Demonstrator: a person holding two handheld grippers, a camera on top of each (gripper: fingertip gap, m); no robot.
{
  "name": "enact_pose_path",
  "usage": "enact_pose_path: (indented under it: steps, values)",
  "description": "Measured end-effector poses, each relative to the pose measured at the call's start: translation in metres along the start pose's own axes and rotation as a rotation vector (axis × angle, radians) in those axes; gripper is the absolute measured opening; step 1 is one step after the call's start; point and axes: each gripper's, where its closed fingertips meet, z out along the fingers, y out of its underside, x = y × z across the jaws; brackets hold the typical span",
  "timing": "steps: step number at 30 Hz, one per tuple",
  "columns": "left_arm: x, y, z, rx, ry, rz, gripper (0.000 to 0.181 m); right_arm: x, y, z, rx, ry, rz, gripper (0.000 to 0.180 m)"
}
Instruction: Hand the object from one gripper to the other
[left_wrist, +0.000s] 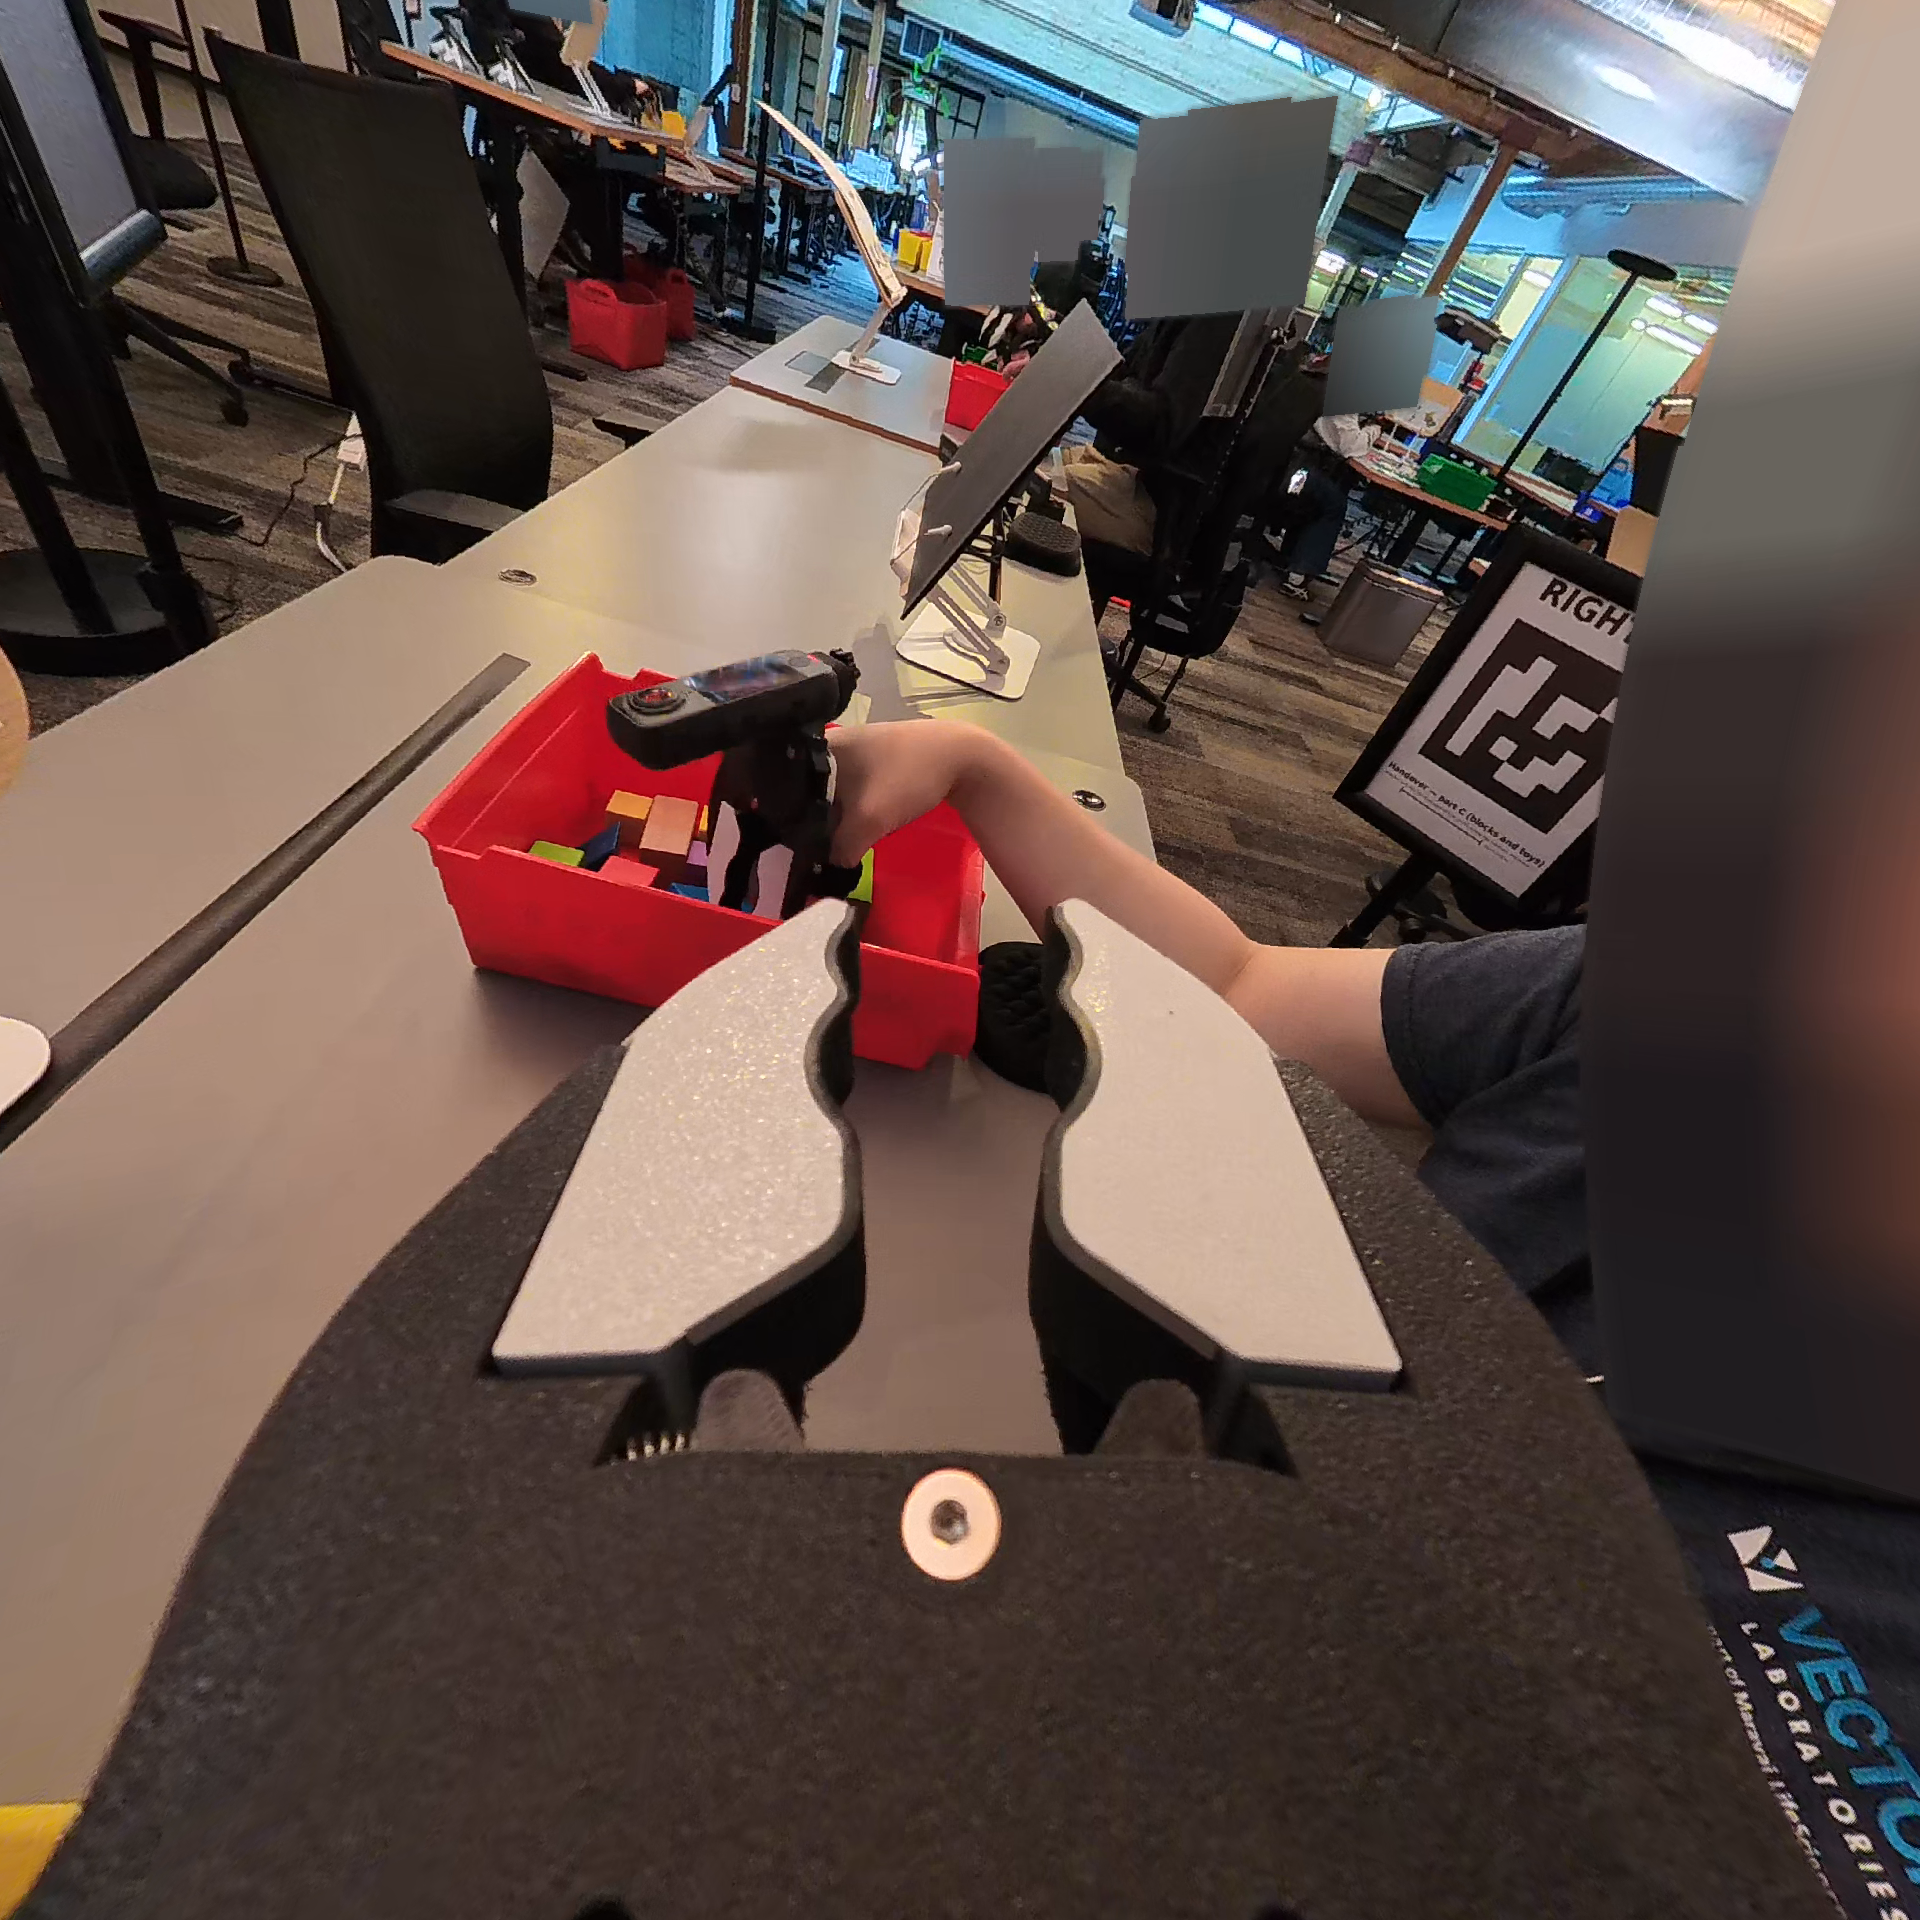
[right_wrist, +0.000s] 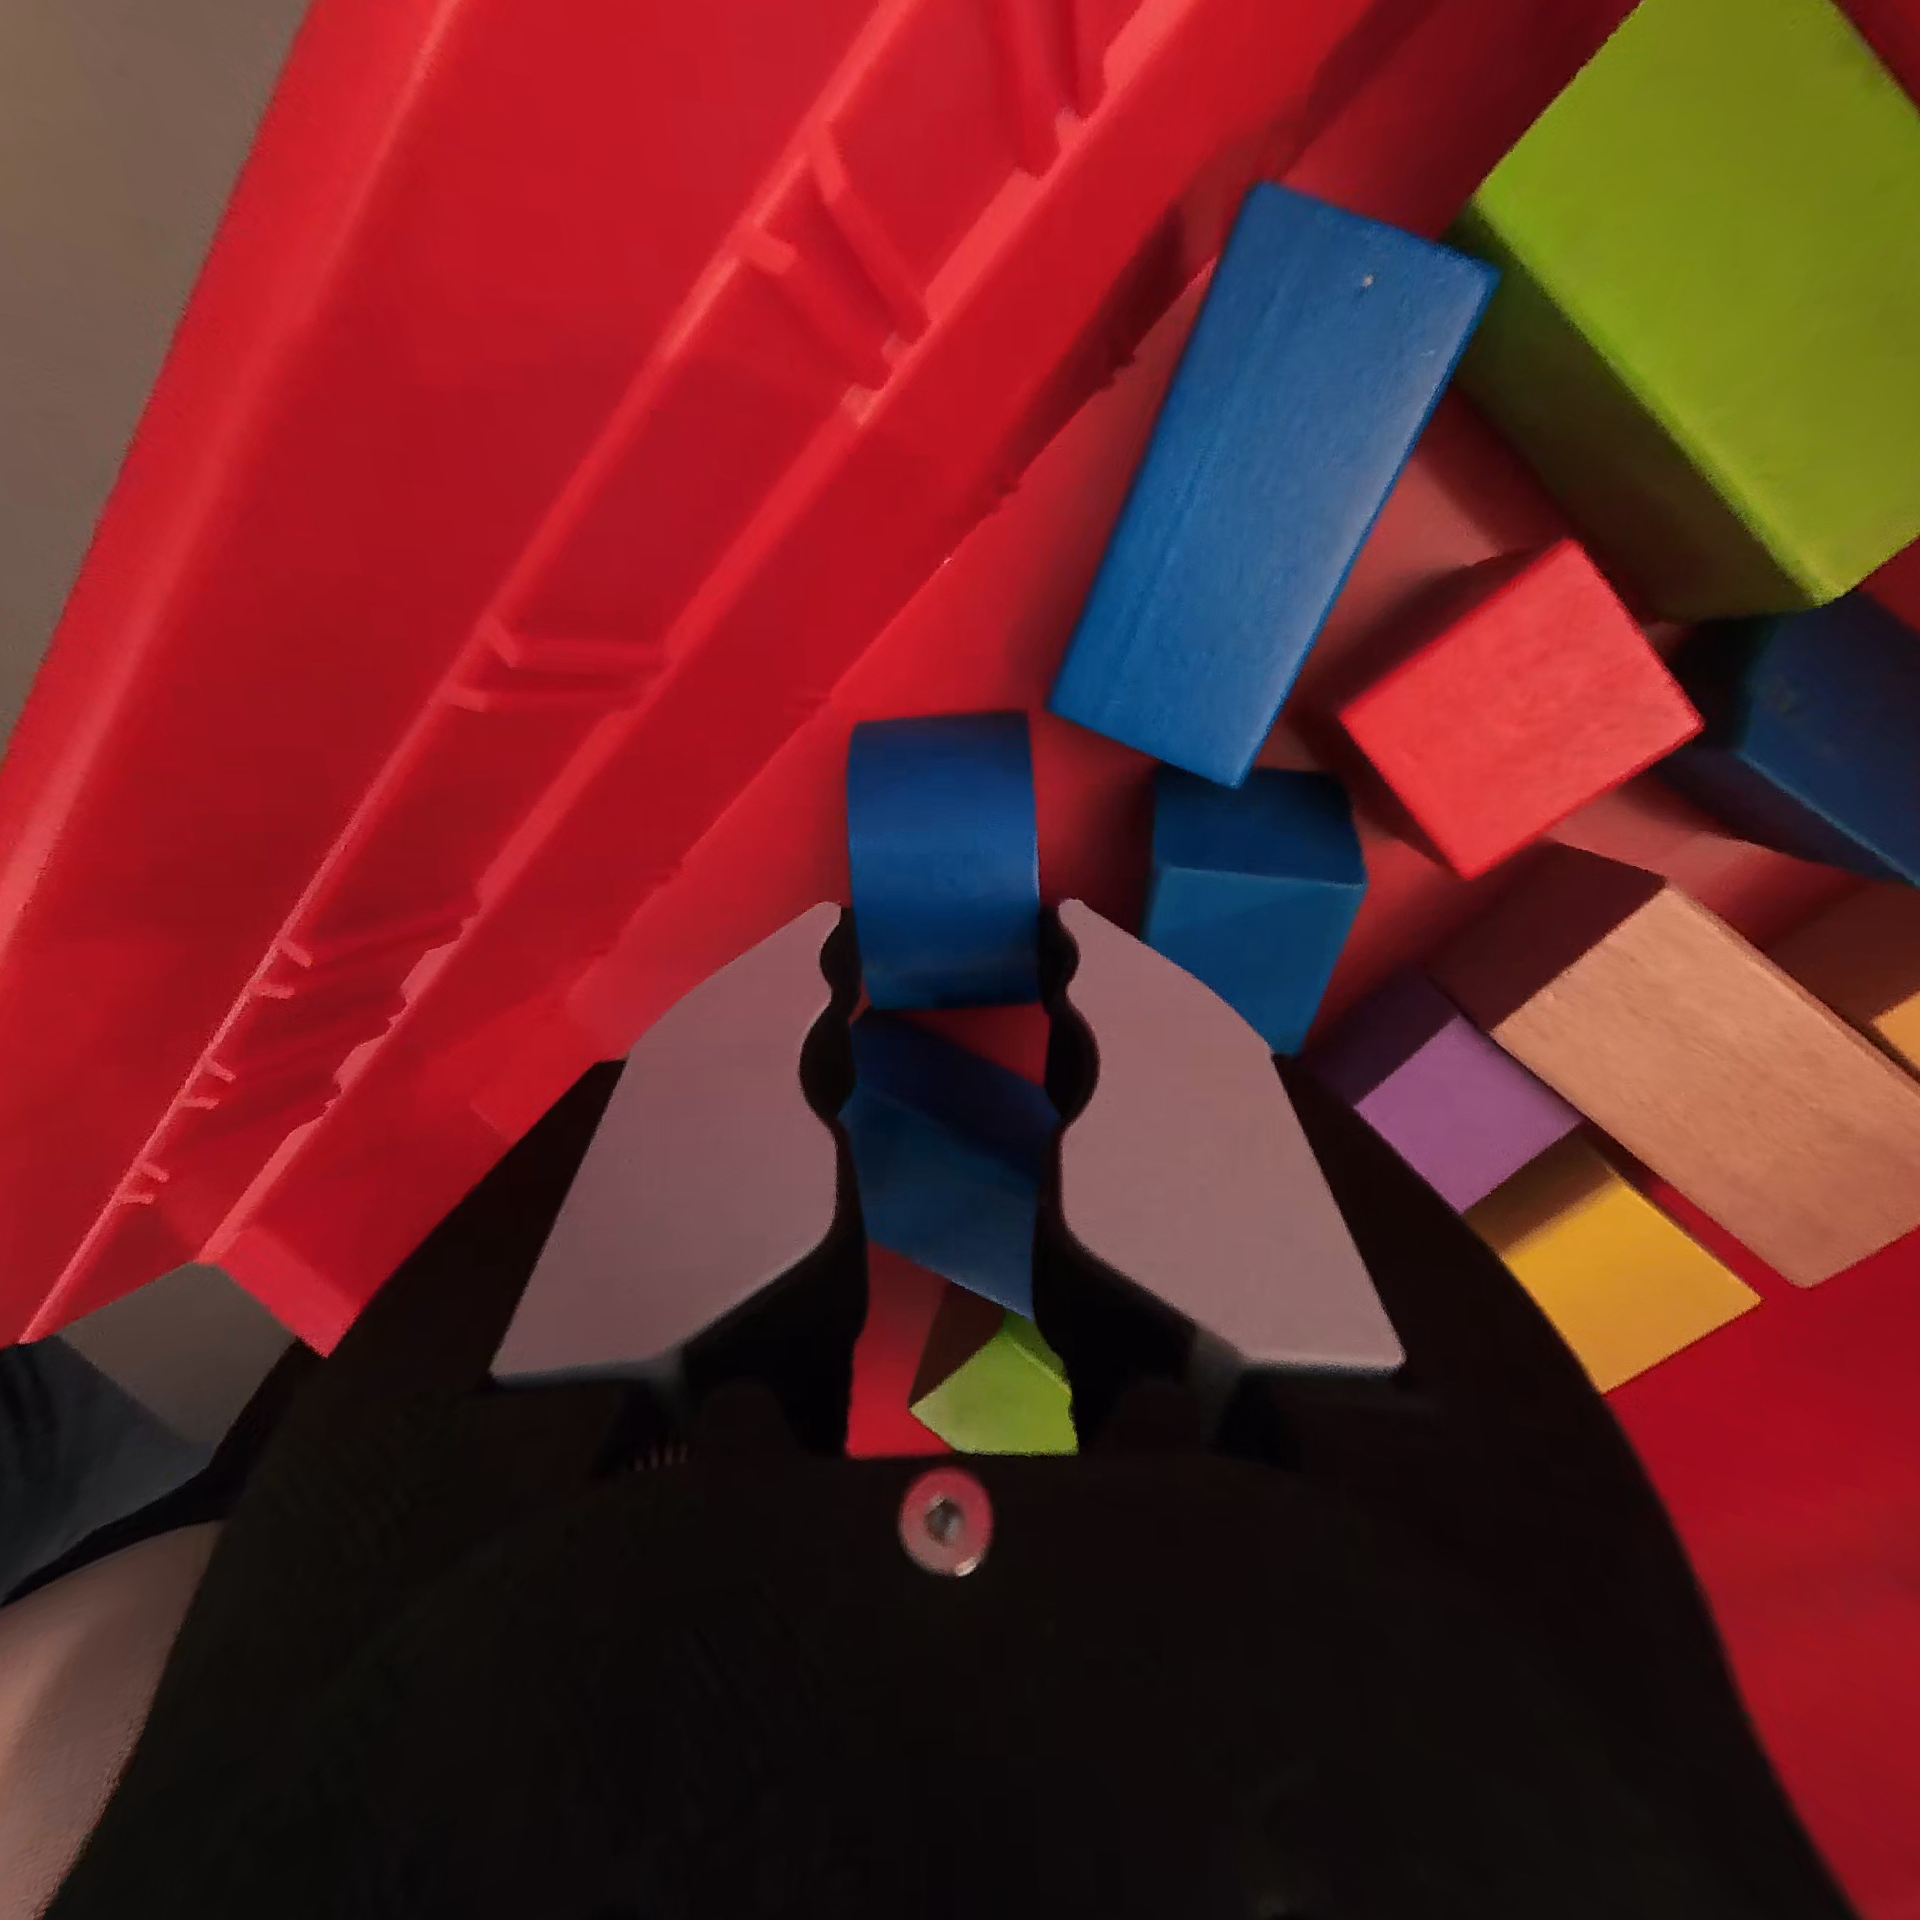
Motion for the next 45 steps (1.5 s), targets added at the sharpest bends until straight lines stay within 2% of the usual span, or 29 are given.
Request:
enact_pose_path:
  steps: [5,8,12,16,18,20,25,29,31,35,41,45]
  values:
    - [-0.008,-0.001,-0.008,0.0,-0.055,0.001,0.033,0.001,0.002,0.002,-0.023,0.037,-0.049,0.035]
    - [-0.04,0.001,-0.031,-0.017,-0.293,0.006,0.032,0.003,0.001,0.003,-0.031,0.053,-0.033,0.035]
    - [-0.077,0.015,-0.086,-0.079,-0.591,-0.065,0.034,0.004,0.001,0.002,-0.03,0.062,-0.031,0.035]
    - [-0.101,0.031,-0.162,-0.086,-0.875,-0.174,0.034,0.005,-0.002,-0.008,0.009,0.079,-0.027,0.038]
    - [-0.11,0.054,-0.205,-0.146,-1.034,-0.265,0.034,0.004,-0.002,-0.018,0.03,0.092,-0.025,0.037]
    - [-0.114,0.087,-0.237,-0.233,-1.119,-0.403,0.034,0.006,-0.001,-0.031,0.06,0.12,-0.018,0.038]
    - [-0.126,0.156,-0.289,-0.337,-1.208,-0.704,0.037,0.023,0.004,-0.087,0.2,0.29,0.036,0.037]
    - [-0.134,0.184,-0.306,-0.345,-1.211,-0.817,0.036,0.052,0.021,-0.143,0.362,0.487,0.17,0.039]
    - [-0.139,0.191,-0.306,-0.345,-1.192,-0.834,0.037,0.064,0.039,-0.156,0.378,0.53,0.26,0.043]
    - [-0.143,0.206,-0.292,-0.389,-1.111,-0.898,0.037,0.083,0.071,-0.153,0.325,0.549,0.386,0.046]
    - [-0.145,0.232,-0.284,-0.518,-1.103,-1.003,0.027,0.086,0.087,-0.133,0.272,0.447,0.483,0.046]
    - [-0.143,0.248,-0.274,-0.582,-1.048,-1.089,0.007,0.085,0.097,-0.118,0.211,0.381,0.534,0.041]
